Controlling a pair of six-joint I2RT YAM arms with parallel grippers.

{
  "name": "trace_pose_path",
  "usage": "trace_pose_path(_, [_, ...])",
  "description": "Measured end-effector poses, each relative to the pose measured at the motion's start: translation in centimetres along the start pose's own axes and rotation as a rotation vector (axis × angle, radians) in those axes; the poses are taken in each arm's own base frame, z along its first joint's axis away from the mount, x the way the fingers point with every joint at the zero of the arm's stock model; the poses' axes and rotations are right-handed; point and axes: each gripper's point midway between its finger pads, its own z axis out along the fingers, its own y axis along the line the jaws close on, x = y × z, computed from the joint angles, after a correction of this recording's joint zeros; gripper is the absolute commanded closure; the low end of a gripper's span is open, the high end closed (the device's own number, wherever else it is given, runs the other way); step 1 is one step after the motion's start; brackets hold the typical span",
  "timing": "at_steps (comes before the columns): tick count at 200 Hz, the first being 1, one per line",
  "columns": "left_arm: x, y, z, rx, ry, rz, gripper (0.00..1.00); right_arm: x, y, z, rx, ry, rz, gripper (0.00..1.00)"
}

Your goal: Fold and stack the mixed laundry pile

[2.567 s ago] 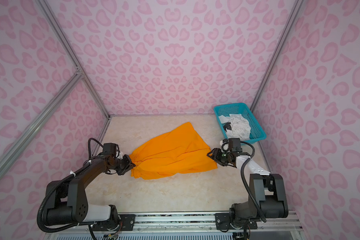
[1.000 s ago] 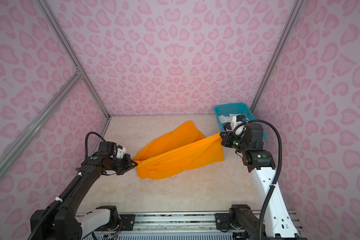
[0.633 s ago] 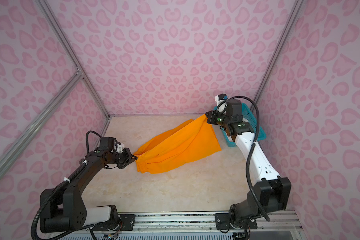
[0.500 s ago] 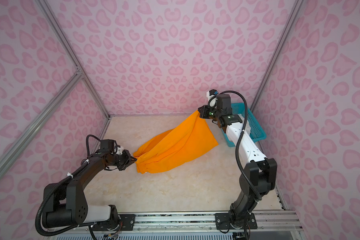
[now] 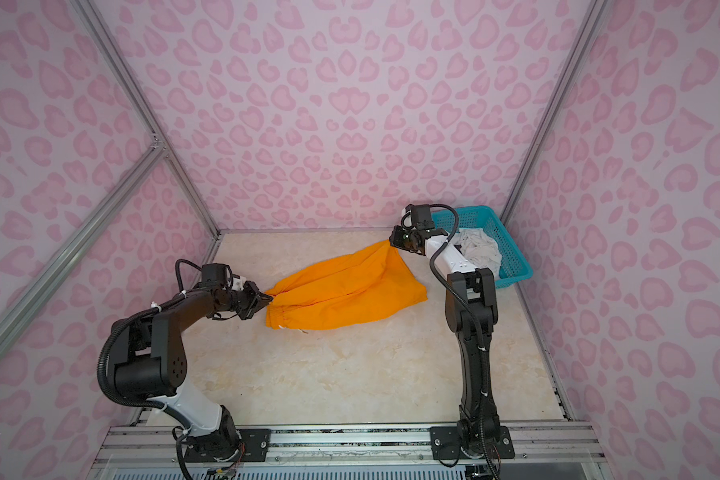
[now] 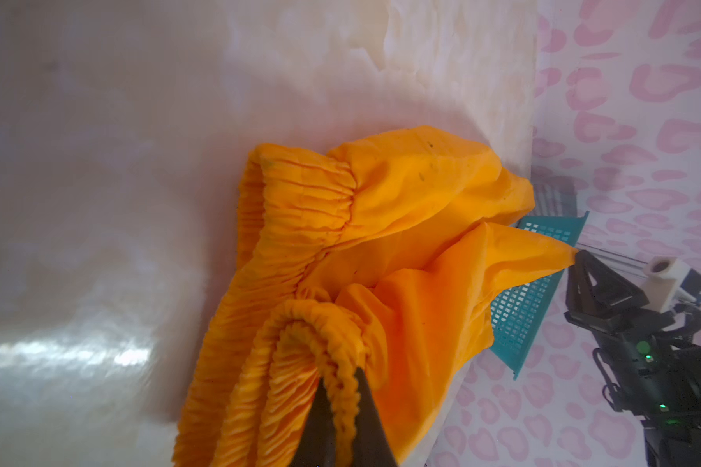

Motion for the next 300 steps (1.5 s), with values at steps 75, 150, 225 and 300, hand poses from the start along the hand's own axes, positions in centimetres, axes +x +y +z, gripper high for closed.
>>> trace_pose_path(75, [-3.6,-2.7,0.9,0.179,-0.002,-0.075,0.84,0.7,-0.5,-4.6,-0.024,-0.016,-0.032,0.47])
trace_pose_path(150, [-8.6,-4.9,1.2,0.218,-0.105,-0.132,0.55,12.1,5.4,-3.5,-0.089,0.217,-0.174,0.5])
trace_pose_path(225, [-9.5,-4.8,-3.6,-0.009,-0.289,0.068,0.43,15.1,5.7,1.4,-0.038,0.32,-0.174,0.55])
trace_pose_path(300, [0.9,3.9,2.2,-0.325,-0.011,0.19,0.47,20.6,3.0,0.6,0.046,0.427,-0.16,0.57])
